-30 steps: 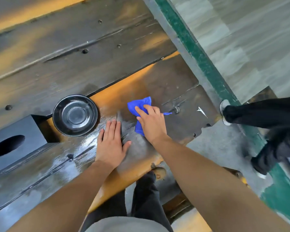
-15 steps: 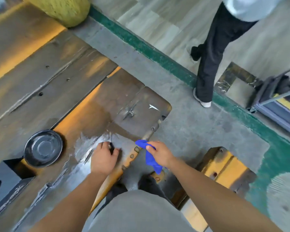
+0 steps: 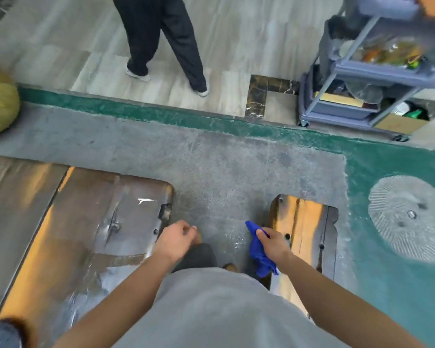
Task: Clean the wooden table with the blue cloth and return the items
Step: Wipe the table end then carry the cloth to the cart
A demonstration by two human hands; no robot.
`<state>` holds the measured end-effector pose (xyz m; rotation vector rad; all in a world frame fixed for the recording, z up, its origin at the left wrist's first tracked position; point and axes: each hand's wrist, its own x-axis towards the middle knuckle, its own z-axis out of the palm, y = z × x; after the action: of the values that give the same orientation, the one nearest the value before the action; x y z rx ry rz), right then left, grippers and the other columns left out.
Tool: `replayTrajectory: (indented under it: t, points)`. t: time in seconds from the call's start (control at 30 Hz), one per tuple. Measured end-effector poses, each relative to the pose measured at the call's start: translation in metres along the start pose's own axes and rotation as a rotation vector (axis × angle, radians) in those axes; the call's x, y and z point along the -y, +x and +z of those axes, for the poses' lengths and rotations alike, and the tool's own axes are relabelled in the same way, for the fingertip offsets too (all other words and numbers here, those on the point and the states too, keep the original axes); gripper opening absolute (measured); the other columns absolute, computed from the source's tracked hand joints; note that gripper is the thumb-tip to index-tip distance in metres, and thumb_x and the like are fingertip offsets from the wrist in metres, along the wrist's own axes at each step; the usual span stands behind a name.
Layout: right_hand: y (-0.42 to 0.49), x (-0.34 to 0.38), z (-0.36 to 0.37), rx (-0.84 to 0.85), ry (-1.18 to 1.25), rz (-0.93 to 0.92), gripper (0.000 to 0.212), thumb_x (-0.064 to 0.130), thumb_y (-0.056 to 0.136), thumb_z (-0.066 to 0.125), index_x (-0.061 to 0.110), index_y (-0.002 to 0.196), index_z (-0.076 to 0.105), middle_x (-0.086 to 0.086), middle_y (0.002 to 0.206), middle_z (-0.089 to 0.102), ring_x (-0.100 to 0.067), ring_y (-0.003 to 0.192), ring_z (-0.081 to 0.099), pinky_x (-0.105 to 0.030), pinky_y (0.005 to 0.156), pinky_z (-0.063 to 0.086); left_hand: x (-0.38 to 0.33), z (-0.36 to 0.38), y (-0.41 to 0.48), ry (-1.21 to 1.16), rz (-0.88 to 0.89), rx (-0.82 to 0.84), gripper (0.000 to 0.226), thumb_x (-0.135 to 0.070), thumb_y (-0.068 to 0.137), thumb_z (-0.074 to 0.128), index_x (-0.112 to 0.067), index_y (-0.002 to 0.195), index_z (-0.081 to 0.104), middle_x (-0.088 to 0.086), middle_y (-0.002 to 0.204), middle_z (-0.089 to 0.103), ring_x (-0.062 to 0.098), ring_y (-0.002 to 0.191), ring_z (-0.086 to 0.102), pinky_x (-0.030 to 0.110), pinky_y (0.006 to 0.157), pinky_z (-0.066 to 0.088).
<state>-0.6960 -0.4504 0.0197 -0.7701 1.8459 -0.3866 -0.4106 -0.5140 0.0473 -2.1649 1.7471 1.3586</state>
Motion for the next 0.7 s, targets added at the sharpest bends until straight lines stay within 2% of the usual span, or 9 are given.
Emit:
replayTrajectory:
  t: [0.17, 0.23, 0.37, 0.47, 0.5, 0.57, 0.63, 0.7]
  points:
    - [0.039, 0.020, -0.037, -0.070, 0.081, 0.040, 0.024, 0.032, 0.105, 0.049, 0.025, 0.088, 0.065, 0.002, 0.074, 0.066, -0.021, 0.073, 0.060, -0.037, 0.078, 0.051, -0.043, -0.014, 0.065, 0.151, -0.002, 0.115, 0.034, -0.047, 0.101, 0.054, -0.017, 0.091, 0.067, 0.013, 0.103, 0.076, 0.035, 0.104, 0.069, 0.037, 0.083, 0.050]
    - [0.060, 0.040, -0.053, -0.080, 0.103, 0.055, 0.026, 0.034, 0.105, 0.047, 0.023, 0.094, 0.068, -0.001, 0.076, 0.069, -0.023, 0.073, 0.063, -0.035, 0.072, 0.050, -0.060, -0.024, 0.101, 0.219, -0.008, 0.143, 0.034, -0.048, 0.100, 0.053, -0.019, 0.085, 0.063, 0.014, 0.103, 0.075, 0.036, 0.104, 0.069, 0.036, 0.080, 0.048]
    - [0.108, 0.085, -0.088, -0.106, 0.169, 0.078, 0.036, 0.032, 0.106, 0.045, 0.008, 0.089, 0.065, -0.003, 0.061, 0.064, -0.026, 0.059, 0.059, -0.036, 0.058, 0.047, -0.102, -0.051, 0.169, 0.337, -0.003, 0.190, 0.040, -0.044, 0.103, 0.050, -0.015, 0.077, 0.058, 0.018, 0.096, 0.072, 0.035, 0.095, 0.068, 0.036, 0.075, 0.045]
    - [0.146, 0.108, -0.117, -0.151, 0.148, 0.105, 0.040, 0.041, 0.102, 0.043, 0.016, 0.078, 0.063, -0.005, 0.060, 0.065, -0.020, 0.045, 0.058, -0.034, 0.053, 0.047, -0.134, -0.068, 0.216, 0.405, -0.004, 0.235, 0.038, -0.040, 0.103, 0.047, -0.010, 0.087, 0.064, 0.014, 0.094, 0.073, 0.032, 0.090, 0.068, 0.037, 0.077, 0.049]
    - [0.158, 0.112, -0.126, -0.167, 0.141, 0.117, 0.039, 0.045, 0.100, 0.043, 0.020, 0.077, 0.063, -0.005, 0.063, 0.068, -0.017, 0.046, 0.060, -0.036, 0.055, 0.050, -0.145, -0.073, 0.231, 0.432, 0.001, 0.253, 0.036, -0.039, 0.103, 0.046, -0.010, 0.092, 0.065, 0.011, 0.093, 0.072, 0.029, 0.088, 0.068, 0.036, 0.077, 0.051]
    - [0.177, 0.121, -0.147, -0.215, 0.158, 0.154, 0.033, 0.042, 0.101, 0.045, 0.025, 0.083, 0.066, -0.004, 0.070, 0.072, -0.022, 0.064, 0.068, -0.040, 0.070, 0.057, -0.175, -0.081, 0.263, 0.482, 0.023, 0.278, 0.031, -0.037, 0.103, 0.046, -0.014, 0.090, 0.061, 0.008, 0.090, 0.069, 0.026, 0.085, 0.065, 0.034, 0.073, 0.048]
    - [0.186, 0.133, -0.171, -0.264, 0.207, 0.194, 0.026, 0.039, 0.104, 0.047, 0.027, 0.096, 0.068, -0.003, 0.079, 0.074, -0.026, 0.081, 0.071, -0.039, 0.082, 0.055, -0.210, -0.085, 0.294, 0.527, 0.061, 0.287, 0.031, -0.038, 0.102, 0.048, -0.017, 0.080, 0.054, 0.007, 0.084, 0.065, 0.027, 0.083, 0.064, 0.033, 0.069, 0.043]
    - [0.188, 0.141, -0.195, -0.324, 0.272, 0.238, 0.021, 0.037, 0.105, 0.047, 0.028, 0.104, 0.066, -0.002, 0.087, 0.073, -0.026, 0.090, 0.069, -0.036, 0.084, 0.050, -0.252, -0.084, 0.316, 0.569, 0.115, 0.299, 0.033, -0.038, 0.102, 0.049, -0.018, 0.075, 0.051, 0.004, 0.079, 0.061, 0.026, 0.080, 0.062, 0.034, 0.069, 0.043]
